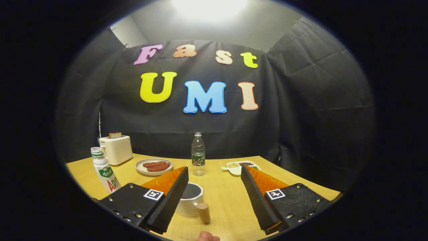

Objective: Take the bottle from table, then pour the juice into the cup, finally place the bottle on the coaster

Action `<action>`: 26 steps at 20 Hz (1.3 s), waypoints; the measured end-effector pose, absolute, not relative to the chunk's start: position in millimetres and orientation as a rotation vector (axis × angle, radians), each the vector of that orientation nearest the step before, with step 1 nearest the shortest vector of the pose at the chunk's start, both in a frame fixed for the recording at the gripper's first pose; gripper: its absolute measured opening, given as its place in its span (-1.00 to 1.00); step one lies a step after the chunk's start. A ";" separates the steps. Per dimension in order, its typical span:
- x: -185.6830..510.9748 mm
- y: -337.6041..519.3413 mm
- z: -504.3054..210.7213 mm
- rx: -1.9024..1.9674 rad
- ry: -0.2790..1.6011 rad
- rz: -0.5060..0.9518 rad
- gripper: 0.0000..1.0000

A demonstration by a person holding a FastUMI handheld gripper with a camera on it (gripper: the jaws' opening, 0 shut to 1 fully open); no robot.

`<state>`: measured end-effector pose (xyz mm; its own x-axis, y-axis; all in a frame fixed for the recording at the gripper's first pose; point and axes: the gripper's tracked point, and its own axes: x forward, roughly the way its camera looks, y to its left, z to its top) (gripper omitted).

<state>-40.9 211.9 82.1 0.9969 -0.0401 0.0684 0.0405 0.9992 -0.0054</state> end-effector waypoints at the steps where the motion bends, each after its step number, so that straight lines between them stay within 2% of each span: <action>1: -42.9 226.7 82.3 0.001 -0.069 -0.023 0.92; 15: -68.5 397.8 58.2 -0.036 -0.075 0.232 0.92; 26: -38.5 456.3 19.5 -0.101 -0.027 0.284 0.92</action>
